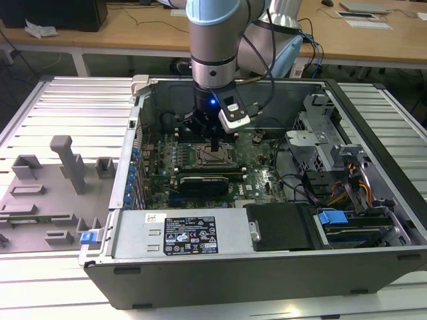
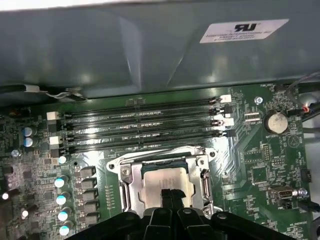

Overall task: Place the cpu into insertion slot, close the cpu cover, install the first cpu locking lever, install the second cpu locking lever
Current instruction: 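Install the first cpu locking lever, then install the second cpu locking lever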

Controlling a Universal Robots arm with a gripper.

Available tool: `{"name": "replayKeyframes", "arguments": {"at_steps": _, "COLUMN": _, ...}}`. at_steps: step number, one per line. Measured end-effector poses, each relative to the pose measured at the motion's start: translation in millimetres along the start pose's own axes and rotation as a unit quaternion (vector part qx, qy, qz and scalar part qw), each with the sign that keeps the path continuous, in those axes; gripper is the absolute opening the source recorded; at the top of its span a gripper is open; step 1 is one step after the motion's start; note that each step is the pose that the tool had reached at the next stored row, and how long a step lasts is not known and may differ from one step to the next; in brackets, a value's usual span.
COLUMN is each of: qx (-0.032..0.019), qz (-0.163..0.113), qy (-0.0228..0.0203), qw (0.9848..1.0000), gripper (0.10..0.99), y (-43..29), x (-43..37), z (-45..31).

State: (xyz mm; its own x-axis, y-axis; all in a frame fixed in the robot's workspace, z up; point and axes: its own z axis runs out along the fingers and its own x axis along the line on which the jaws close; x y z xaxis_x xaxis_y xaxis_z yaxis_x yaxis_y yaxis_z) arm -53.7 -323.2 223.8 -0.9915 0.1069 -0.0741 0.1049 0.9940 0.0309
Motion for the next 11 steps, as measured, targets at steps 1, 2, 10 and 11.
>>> {"name": "replayKeyframes", "arguments": {"at_steps": 1, "qx": 0.0001, "qz": 0.000, "qy": 0.0001, "qw": 1.0000, "gripper": 0.106, "y": 0.1, "x": -0.2, "z": -1.8}}
{"name": "replayKeyframes", "arguments": {"at_steps": 2, "qx": 0.0004, "qz": 0.000, "qy": 0.0001, "qw": 1.0000, "gripper": 0.106, "y": 0.2, "x": -0.5, "z": -5.5}}
{"name": "replayKeyframes", "arguments": {"at_steps": 10, "qx": 0.0046, "qz": -0.001, "qy": -0.0001, "qw": 1.0000, "gripper": 0.106, "y": 0.4, "x": -0.9, "z": -11.2}}
{"name": "replayKeyframes", "arguments": {"at_steps": 11, "qx": 0.0046, "qz": -0.001, "qy": -0.0001, "qw": 1.0000, "gripper": 0.106, "y": 0.4, "x": -0.9, "z": -11.2}}
